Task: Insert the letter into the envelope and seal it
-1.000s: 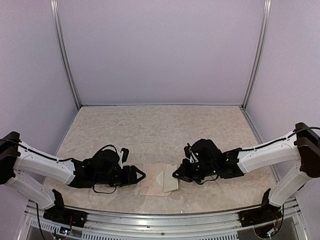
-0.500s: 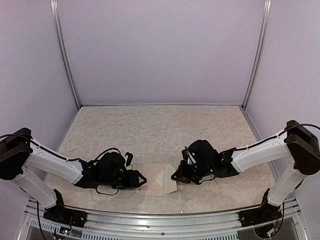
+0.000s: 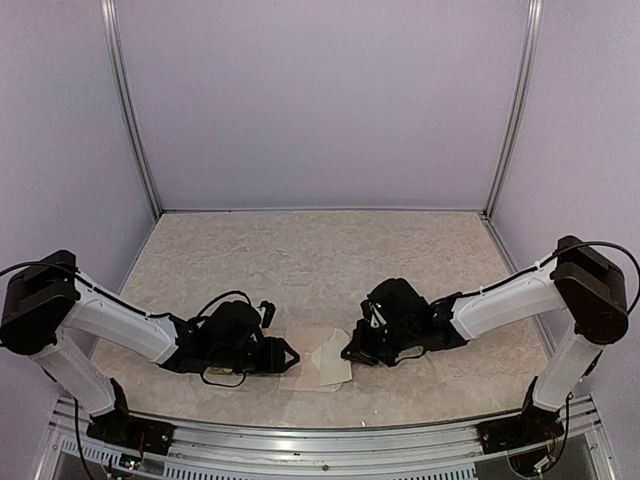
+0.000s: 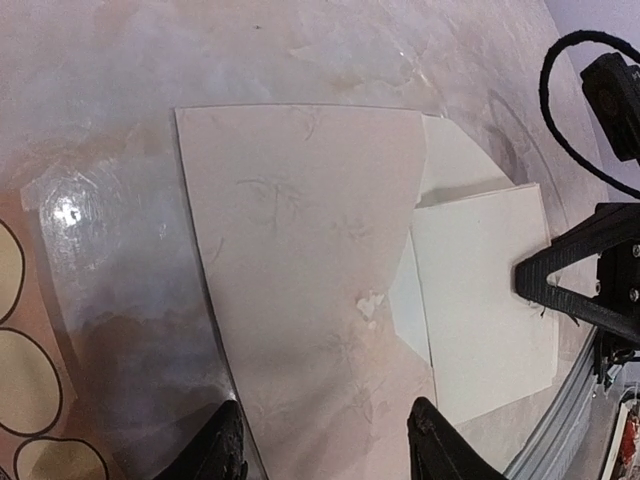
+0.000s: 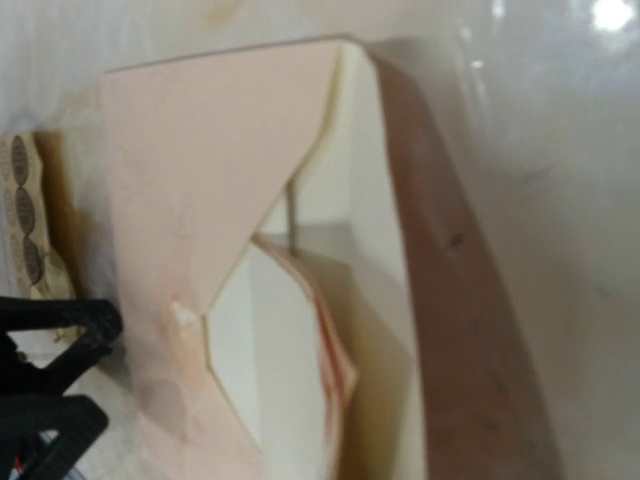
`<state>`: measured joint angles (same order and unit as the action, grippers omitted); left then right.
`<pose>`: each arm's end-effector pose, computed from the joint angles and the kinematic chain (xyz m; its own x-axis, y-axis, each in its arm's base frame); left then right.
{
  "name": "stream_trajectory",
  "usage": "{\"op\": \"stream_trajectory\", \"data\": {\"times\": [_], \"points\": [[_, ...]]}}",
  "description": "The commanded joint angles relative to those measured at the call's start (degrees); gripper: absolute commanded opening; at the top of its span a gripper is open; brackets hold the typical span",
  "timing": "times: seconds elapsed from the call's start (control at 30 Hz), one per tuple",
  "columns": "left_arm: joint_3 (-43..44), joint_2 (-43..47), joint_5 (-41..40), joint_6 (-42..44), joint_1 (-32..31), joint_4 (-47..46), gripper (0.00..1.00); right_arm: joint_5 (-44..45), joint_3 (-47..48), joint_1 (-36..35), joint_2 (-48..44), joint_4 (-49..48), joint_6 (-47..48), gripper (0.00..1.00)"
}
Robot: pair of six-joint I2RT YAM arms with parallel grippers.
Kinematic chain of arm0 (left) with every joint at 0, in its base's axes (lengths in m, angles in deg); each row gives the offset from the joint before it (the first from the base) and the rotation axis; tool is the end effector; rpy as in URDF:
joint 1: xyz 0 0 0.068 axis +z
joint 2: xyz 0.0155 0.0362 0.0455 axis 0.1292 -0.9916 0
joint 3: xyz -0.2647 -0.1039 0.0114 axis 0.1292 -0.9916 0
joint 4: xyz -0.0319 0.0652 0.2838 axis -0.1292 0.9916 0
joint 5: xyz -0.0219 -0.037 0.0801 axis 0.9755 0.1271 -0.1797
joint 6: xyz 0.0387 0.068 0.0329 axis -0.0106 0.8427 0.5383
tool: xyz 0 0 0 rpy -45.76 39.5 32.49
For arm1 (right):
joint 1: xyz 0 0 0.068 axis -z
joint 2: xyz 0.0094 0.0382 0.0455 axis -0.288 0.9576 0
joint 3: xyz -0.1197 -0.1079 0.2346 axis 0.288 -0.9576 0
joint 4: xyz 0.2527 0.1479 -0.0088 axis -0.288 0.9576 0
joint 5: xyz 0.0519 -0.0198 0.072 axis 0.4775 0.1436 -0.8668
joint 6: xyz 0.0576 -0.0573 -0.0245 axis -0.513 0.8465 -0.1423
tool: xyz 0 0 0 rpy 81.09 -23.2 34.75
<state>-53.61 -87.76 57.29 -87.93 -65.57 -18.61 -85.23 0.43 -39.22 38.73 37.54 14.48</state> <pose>0.1707 -0.2759 0.0808 -0.8906 -0.0441 -0.4527 0.2525 0.7799 -0.5728 0.1963 0.3178 0.0987 -0.9745 0.2016 -0.0983 0.0750 0.7061 0.7041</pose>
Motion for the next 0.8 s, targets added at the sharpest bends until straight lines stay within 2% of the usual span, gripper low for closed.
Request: {"op": "stream_trajectory", "data": {"times": [0.0, 0.4, 0.67, 0.77], "points": [[1.3, -0.8, -2.6, 2.6, 0.0, 1.7, 0.51, 0.2, 1.2, 0.8, 1.4, 1.3, 0.6, 0.00], [1.4, -1.4, -3.7, 5.7, 0.0, -3.7, 0.31, -0.4, 1.9, 1.3, 2.9, 0.9, 0.6, 0.00], [1.3, -5.0, -2.3, 6.1, -0.4, -7.6, 0.27, -0.3, 1.6, 1.3, 2.3, 1.4, 0.0, 0.00], [1.5, -6.4, -3.4, 4.4, -0.2, -5.5, 0.22, -0.2, 1.5, 1.3, 1.9, 1.6, -0.3, 0.00]]}}
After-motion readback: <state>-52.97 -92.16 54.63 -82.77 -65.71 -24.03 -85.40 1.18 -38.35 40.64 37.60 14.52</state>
